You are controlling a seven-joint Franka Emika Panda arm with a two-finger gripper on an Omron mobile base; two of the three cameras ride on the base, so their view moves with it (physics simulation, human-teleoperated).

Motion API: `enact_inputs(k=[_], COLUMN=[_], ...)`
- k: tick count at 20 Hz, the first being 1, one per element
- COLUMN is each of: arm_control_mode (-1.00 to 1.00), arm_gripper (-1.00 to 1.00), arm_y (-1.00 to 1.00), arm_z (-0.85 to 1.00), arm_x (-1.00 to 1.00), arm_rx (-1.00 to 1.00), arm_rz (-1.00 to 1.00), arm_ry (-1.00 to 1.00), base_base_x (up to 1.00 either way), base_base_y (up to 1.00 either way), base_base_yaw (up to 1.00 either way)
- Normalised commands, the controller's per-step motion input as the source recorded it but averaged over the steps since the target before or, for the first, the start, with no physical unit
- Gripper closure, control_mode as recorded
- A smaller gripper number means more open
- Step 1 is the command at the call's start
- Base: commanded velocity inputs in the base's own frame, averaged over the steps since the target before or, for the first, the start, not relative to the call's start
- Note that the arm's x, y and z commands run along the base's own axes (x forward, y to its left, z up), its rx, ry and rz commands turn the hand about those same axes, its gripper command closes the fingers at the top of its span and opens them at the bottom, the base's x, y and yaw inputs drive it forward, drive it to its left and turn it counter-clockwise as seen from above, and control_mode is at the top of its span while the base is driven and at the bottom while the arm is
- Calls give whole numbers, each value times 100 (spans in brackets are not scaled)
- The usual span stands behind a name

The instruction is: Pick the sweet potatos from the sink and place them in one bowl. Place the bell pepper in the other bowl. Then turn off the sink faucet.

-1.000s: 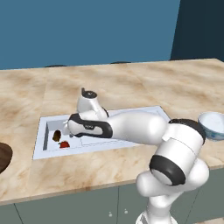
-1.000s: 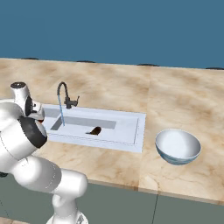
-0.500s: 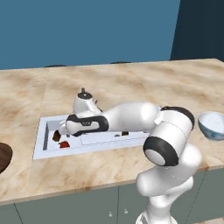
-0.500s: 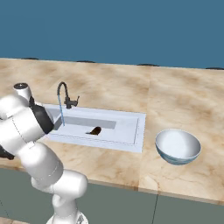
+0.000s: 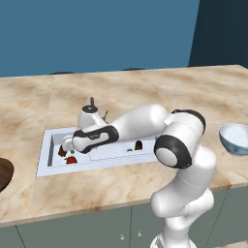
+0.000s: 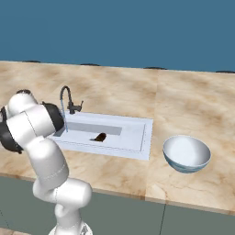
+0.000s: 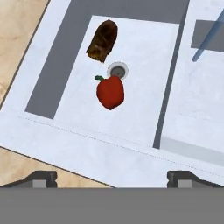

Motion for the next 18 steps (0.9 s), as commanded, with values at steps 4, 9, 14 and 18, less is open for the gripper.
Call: enact_inputs(k=[4,9,14,18], arm_control_mode=[-100,-100,-100,-100], arm_gripper=[-100,-100,-100,-100], arm_y=[1,11,12,10], arm_z=[-25,-24,-21,-18], arm_x=[16,7,16,21], arm_rx=[0,0,0,0], arm_rz=[0,1,2,0], arm_ry=[0,0,0,0], base_base_x=[0,0,0,0], base_base_y=[0,0,0,0], base_base_yaw=[0,0,0,0])
